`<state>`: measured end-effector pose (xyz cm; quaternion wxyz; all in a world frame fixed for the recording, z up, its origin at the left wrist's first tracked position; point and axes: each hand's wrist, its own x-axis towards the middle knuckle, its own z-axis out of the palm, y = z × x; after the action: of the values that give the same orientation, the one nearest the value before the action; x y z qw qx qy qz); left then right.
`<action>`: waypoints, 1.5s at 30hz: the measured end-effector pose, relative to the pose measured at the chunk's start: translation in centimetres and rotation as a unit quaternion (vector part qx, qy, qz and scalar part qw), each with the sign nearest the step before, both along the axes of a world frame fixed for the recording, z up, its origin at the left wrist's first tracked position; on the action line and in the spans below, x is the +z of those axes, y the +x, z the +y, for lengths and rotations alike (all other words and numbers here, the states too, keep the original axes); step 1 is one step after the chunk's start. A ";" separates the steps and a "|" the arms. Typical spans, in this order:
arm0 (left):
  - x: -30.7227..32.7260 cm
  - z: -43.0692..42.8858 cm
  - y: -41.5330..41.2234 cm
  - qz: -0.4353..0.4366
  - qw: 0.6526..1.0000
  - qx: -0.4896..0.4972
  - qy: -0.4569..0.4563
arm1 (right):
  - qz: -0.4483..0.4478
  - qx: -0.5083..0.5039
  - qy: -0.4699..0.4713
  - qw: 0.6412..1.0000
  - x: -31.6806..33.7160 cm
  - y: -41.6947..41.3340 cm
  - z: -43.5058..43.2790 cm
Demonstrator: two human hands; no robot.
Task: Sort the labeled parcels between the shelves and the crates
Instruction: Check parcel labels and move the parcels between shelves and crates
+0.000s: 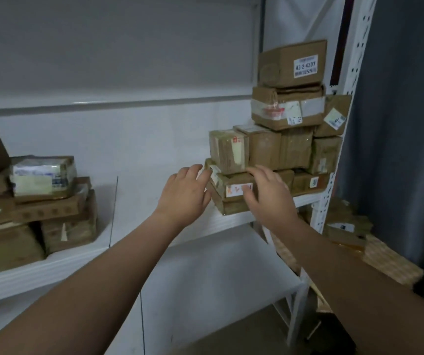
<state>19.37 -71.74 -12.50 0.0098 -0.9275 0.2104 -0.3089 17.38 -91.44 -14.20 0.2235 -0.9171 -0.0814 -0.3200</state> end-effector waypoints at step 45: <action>-0.3 3.8 9.1 0.117 0.592 -0.196 -0.773 | -0.053 0.234 0.411 0.879 2.2 11.1 9.8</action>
<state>28.44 -67.98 -12.79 -0.7963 -0.5514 0.0686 -0.2390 28.53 -81.66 -12.04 0.6444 -0.6786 -0.1663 -0.3109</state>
